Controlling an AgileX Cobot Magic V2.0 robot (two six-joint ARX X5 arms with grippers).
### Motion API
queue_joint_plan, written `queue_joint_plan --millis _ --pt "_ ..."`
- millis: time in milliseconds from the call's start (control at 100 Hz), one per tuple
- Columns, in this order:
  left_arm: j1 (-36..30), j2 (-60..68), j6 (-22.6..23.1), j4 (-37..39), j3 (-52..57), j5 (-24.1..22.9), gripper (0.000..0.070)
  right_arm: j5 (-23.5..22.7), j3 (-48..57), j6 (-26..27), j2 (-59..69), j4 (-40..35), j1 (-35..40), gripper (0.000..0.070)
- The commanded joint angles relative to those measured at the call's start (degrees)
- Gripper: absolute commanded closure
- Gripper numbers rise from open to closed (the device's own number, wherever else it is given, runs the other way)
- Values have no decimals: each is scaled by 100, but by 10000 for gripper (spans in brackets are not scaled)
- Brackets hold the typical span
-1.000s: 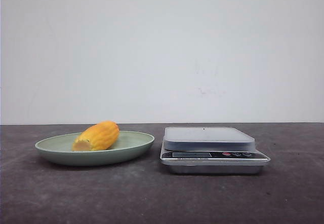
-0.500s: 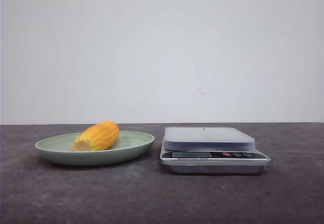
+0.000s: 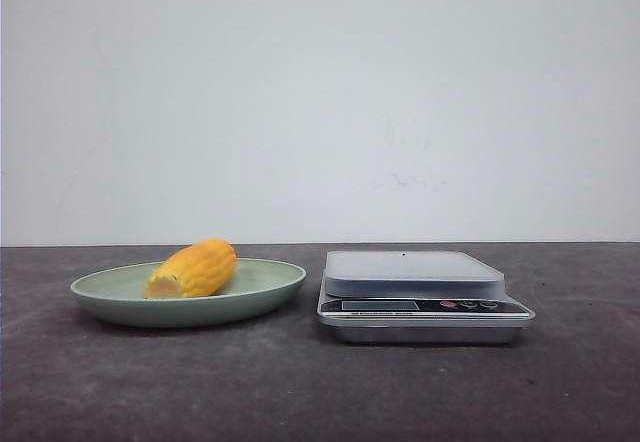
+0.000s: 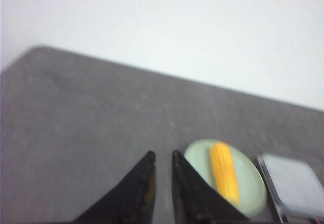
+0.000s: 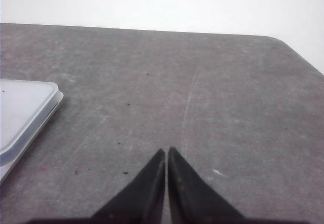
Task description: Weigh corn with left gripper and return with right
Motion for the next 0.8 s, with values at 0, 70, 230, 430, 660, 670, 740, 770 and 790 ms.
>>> queue_joint_plan --millis 0,70,230,430,660,670,740,770,790 --pt "210 -122 560 815 -468 -33 685 2 -22 55 -9 63 -4 694" --pt "525 -321 791 1777 -1257 0 685 2 -22 55 -9 63 -4 694" --pt "1244 -800 802 3449 -3187 271 684 2 -22 55 -9 63 -4 694" --pt "1912 -1091 802 4555 -5069 1010 684 2 -22 55 -9 63 -4 694" --pt "2100 -1091 835 5281 -6146 1084 684 4 -22 55 -9 63 -4 694" --pt "2100 -1091 835 5294 -6177 1084 684 2 -22 55 -9 63 -4 694" --pt "2100 -1091 833 5372 -6358 1086 684 2 -22 55 -7 63 -4 694" --pt "2100 -1091 831 5431 -6441 1088 684 2 -22 55 -7 63 -4 694" --pt "2100 -1091 831 5471 -6496 1093 684 2 -22 55 -9 63 -4 694"
